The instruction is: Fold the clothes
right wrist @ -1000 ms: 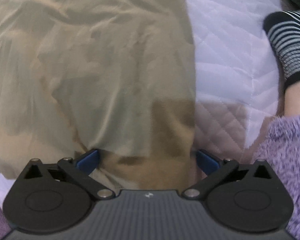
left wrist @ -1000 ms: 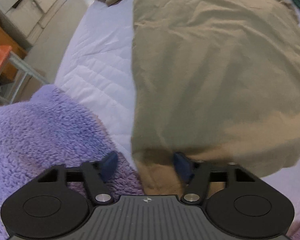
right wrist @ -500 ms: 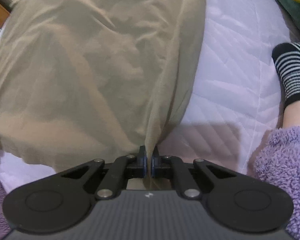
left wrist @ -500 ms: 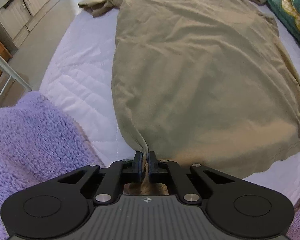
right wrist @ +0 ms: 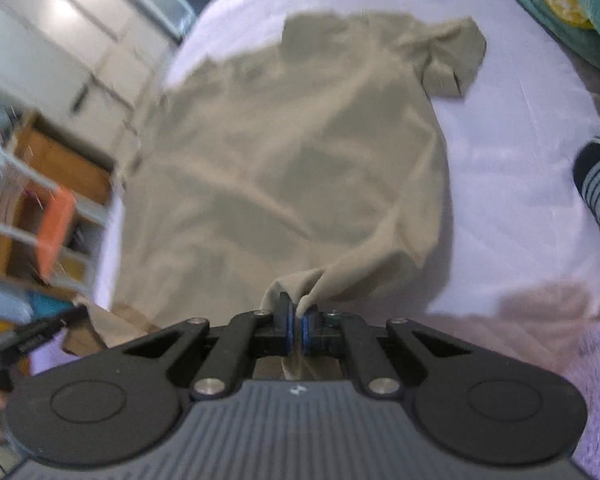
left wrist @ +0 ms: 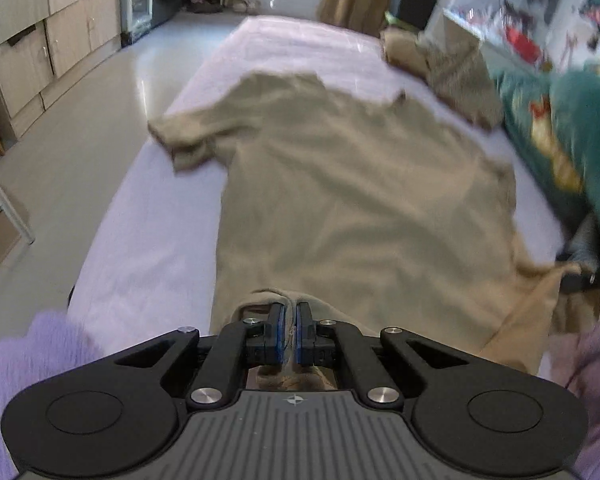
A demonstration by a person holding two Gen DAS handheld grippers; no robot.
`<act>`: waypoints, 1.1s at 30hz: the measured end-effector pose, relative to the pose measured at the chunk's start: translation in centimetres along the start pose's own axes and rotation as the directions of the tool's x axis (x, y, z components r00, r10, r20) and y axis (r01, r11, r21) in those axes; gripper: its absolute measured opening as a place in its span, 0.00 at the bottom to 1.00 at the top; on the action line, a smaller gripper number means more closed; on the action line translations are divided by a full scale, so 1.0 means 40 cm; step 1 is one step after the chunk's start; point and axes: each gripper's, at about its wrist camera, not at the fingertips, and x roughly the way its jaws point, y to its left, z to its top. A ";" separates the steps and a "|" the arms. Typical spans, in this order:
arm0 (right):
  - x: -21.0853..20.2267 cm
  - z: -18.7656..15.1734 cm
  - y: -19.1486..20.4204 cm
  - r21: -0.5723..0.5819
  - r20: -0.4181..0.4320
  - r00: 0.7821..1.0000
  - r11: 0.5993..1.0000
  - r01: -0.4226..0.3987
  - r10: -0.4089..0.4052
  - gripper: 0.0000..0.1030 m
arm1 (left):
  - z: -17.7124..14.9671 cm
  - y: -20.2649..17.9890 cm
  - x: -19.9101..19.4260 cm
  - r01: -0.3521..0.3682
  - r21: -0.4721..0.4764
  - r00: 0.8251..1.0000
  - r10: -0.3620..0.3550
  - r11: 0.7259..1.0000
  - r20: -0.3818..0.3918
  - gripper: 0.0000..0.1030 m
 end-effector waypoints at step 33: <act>0.317 0.585 -0.151 0.123 0.208 0.970 0.987 0.105 -0.129 0.66 | 0.652 0.015 0.482 -0.270 0.075 0.959 0.261 0.960 0.107 0.18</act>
